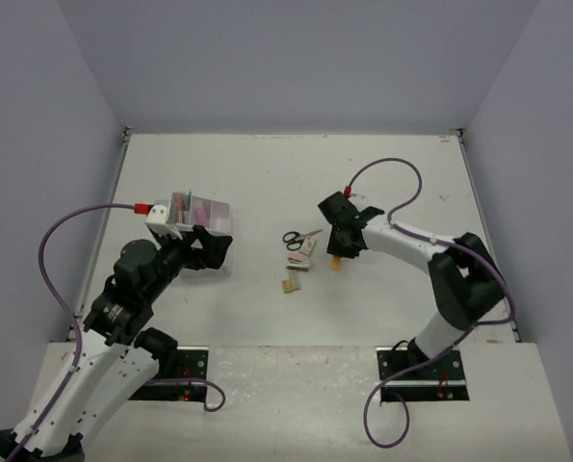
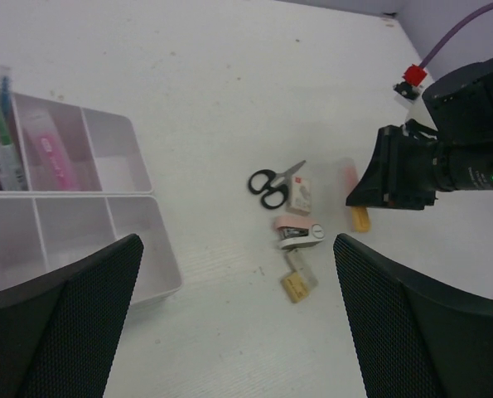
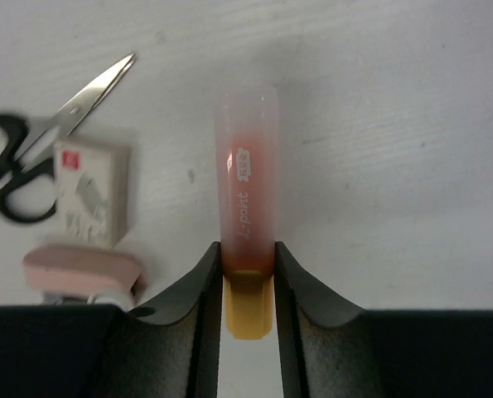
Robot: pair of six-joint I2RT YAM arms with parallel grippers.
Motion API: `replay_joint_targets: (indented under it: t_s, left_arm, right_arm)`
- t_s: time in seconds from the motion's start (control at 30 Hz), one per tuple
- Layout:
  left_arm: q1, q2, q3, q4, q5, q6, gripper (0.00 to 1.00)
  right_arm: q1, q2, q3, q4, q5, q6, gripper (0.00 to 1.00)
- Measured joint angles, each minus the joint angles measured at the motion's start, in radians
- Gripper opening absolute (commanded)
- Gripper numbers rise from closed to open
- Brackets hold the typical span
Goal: Sort the stationery into containers
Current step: Pick up the pen from the center of the board.
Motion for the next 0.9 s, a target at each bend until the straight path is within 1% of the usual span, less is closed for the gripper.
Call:
replay_joint_targets:
  t_s: [0.1, 0.2, 0.23, 0.33, 0.47, 0.6, 0.67, 0.73, 0.77, 0.8, 0.83, 0.87, 0.9]
  left_arm:
    - [0.000, 0.015, -0.001, 0.082, 0.107, -0.079, 1.00]
    - [0.000, 0.047, -0.026, 0.220, 0.203, -0.183, 1.00]
    - [0.000, 0.064, -0.043, 0.273, 0.237, -0.221, 1.00]
    - [0.000, 0.125, -0.095, 0.392, 0.323, -0.314, 1.00]
    - [-0.005, 0.163, -0.164, 0.507, 0.398, -0.411, 1.00]
    - [-0.040, 0.178, -0.176, 0.592, 0.433, -0.461, 0.99]
    - [-0.061, 0.184, -0.176, 0.631, 0.438, -0.473, 0.97]
    - [-0.082, 0.196, -0.176, 0.660, 0.438, -0.479, 0.90]
    - [-0.094, 0.206, -0.176, 0.671, 0.438, -0.482, 0.83]
    - [-0.106, 0.217, -0.176, 0.679, 0.438, -0.483, 0.80]
    - [-0.118, 0.229, -0.176, 0.683, 0.436, -0.483, 0.70]
    - [-0.131, 0.241, -0.176, 0.685, 0.434, -0.483, 0.63]
    - [-0.143, 0.251, -0.176, 0.684, 0.431, -0.482, 0.49]
  right_arm:
    - [0.090, -0.192, -0.070, 0.018, 0.024, -0.038, 0.00]
    - [0.265, -0.392, -0.107, 0.100, 0.048, -0.100, 0.00]
    - [0.329, -0.445, -0.115, 0.137, 0.046, -0.121, 0.00]
    - [0.444, -0.541, -0.139, 0.229, 0.030, -0.167, 0.00]
    - [0.514, -0.602, -0.169, 0.296, 0.017, -0.205, 0.00]
    - [0.560, -0.598, -0.162, 0.325, 0.017, -0.229, 0.00]
    - [0.578, -0.581, -0.143, 0.324, 0.019, -0.237, 0.00]
    - [0.598, -0.553, -0.112, 0.326, 0.024, -0.247, 0.00]
    - [0.611, -0.536, -0.093, 0.326, 0.028, -0.252, 0.00]
    - [0.624, -0.519, -0.074, 0.327, 0.033, -0.256, 0.00]
    - [0.635, -0.505, -0.057, 0.327, 0.040, -0.260, 0.00]
    - [0.644, -0.492, -0.041, 0.327, 0.048, -0.264, 0.00]
    - [0.652, -0.483, -0.028, 0.327, 0.053, -0.267, 0.00]
